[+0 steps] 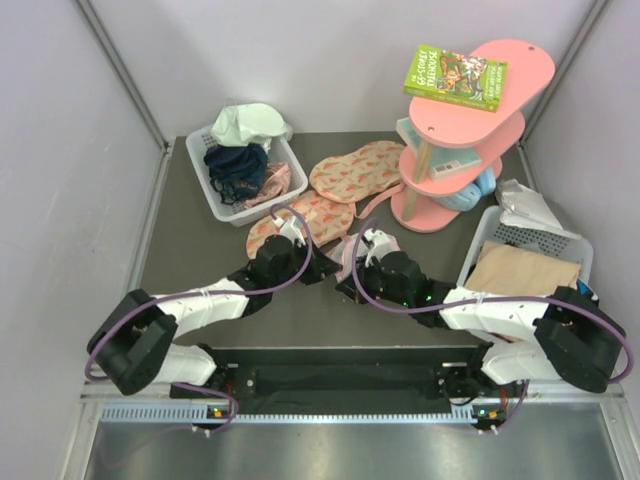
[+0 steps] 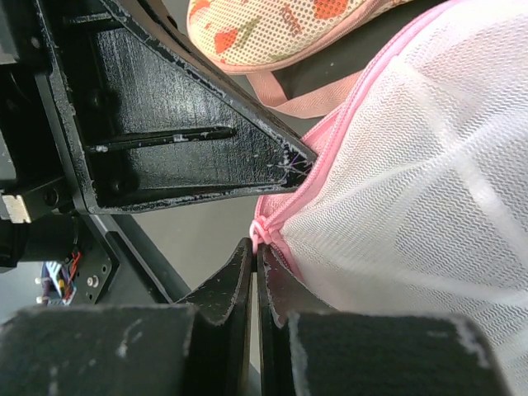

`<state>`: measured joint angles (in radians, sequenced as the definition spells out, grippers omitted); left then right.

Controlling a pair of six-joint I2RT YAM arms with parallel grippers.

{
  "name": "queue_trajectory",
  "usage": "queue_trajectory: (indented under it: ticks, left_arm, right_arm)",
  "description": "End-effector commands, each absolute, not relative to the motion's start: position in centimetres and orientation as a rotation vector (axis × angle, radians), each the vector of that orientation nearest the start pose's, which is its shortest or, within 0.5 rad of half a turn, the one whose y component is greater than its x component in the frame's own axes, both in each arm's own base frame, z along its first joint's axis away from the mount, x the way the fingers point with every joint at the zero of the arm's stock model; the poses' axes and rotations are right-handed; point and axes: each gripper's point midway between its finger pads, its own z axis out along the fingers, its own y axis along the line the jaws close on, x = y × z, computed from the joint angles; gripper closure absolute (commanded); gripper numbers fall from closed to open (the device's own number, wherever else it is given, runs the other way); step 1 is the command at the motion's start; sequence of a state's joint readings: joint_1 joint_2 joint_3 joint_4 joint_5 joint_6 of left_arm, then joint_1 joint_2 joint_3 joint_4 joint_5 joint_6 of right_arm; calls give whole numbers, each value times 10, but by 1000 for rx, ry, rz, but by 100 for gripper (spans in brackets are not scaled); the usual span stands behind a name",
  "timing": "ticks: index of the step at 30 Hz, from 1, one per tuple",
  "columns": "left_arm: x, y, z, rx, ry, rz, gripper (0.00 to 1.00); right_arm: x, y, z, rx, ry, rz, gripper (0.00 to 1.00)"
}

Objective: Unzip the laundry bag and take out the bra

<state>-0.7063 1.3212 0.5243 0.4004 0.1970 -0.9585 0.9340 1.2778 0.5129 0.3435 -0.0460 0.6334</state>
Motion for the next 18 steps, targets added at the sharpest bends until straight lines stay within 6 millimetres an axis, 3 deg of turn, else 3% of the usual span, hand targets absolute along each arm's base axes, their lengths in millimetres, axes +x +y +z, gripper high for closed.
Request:
queue_trajectory:
  ticks: [1,10,18]
  left_arm:
    - [254,-307,139,-124,2106,-1276,100]
    - [265,-303,143,-130,2089,-1214,100]
    - [281,-287,144,-176,2072,-1160,100]
  right_arm:
    - [195,333,127,-349,2069,1077,100]
    - [191,319,115,-305,2118,1034,100]
    - [187,302,109,-269,2145,986,100]
